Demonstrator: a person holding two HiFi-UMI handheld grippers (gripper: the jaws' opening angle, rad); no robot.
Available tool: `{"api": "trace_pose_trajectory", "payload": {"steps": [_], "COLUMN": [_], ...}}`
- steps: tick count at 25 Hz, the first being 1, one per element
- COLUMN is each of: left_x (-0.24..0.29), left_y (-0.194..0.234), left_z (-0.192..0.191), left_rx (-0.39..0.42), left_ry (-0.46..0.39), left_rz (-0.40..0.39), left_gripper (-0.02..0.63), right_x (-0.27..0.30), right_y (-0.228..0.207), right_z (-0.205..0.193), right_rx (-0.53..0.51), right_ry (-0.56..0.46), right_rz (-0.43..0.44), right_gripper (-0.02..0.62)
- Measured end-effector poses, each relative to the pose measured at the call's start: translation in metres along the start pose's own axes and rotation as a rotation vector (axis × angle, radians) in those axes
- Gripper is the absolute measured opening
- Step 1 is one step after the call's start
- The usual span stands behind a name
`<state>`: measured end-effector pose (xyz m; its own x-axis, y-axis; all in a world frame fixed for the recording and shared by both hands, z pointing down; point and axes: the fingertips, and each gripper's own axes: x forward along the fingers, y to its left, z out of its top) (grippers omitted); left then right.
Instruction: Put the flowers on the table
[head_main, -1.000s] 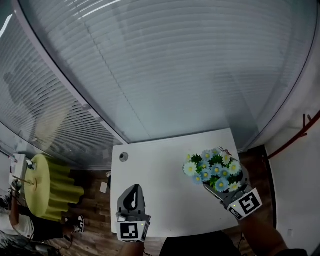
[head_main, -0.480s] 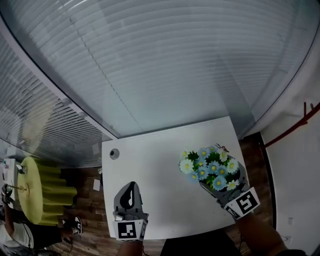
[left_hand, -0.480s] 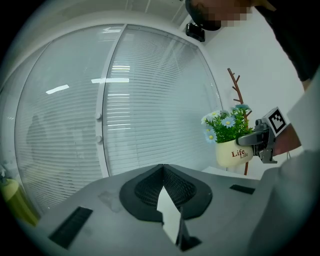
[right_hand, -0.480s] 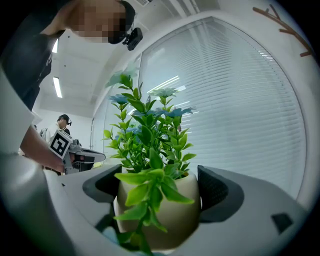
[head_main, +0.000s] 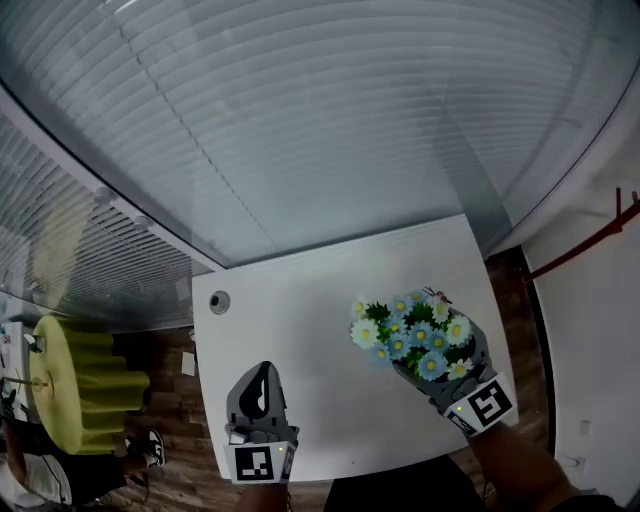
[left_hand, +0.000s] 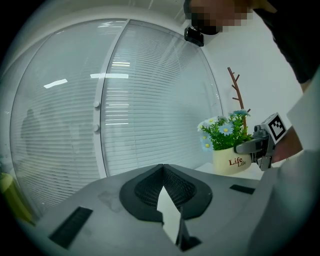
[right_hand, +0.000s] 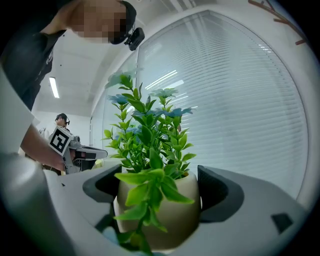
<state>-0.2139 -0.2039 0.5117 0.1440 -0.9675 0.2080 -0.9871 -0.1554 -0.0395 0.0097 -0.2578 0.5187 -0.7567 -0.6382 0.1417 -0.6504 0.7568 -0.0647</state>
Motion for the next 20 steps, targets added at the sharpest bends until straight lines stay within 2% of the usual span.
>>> {"api": "trace_pose_trajectory", "payload": {"steps": [20], "left_x": [0.026], "left_y": [-0.009], "left_z": [-0.052], "left_rx": [-0.009], "left_ry": [0.065], "left_rz": [-0.040], "left_gripper": [0.005], "right_x": [0.016], "right_y": [-0.014], "right_z": [-0.074], "right_rx": [0.044], "right_ry": [0.076], "right_rz": [-0.022], "right_gripper": [0.492]}}
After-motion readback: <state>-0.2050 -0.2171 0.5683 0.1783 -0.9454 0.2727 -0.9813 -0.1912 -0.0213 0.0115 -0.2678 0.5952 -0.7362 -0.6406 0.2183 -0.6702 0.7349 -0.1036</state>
